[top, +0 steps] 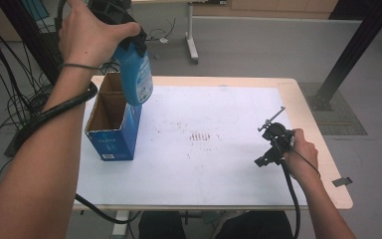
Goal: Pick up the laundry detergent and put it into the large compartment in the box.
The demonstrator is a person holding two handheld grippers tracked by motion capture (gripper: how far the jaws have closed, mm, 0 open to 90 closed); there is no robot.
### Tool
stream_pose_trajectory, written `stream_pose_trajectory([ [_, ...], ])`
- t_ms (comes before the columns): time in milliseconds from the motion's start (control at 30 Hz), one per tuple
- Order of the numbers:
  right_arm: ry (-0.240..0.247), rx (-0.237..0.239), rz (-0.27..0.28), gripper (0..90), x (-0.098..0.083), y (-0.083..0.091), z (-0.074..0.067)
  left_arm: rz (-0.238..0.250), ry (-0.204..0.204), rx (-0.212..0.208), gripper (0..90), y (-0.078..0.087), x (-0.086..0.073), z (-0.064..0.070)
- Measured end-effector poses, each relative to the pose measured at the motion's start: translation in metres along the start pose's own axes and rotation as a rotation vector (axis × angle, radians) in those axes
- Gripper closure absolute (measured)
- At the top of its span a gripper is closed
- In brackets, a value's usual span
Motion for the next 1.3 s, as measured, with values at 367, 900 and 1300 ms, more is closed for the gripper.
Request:
stream_pose_trajectory([
  [367,-0.004,-0.002,0.001,3.3,-0.002,0.001,0.001,0.001,0.098,0.073,37.5,0.007,-0.013,-0.043],
  [900,0.001,-0.002,0.006,3.3,-0.001,0.001,0.000,-0.008,0.193,0.173,37.5,0.008,-0.023,-0.083],
  [1300,-0.004,-0.002,0.010,3.3,-0.002,0.002,0.002,-0.020,0.226,0.176,37.6,-0.003,-0.032,-0.090],
])
Point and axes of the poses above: each handheld gripper's, and its own axes: y roughly backward along the jaws, x roughly out of its top, z roughly to its right, the point moved 7 cm from there along -y, roughly forward along the jaws, and after that the axes turned 15 degrees about z, right-handed, at the moved point
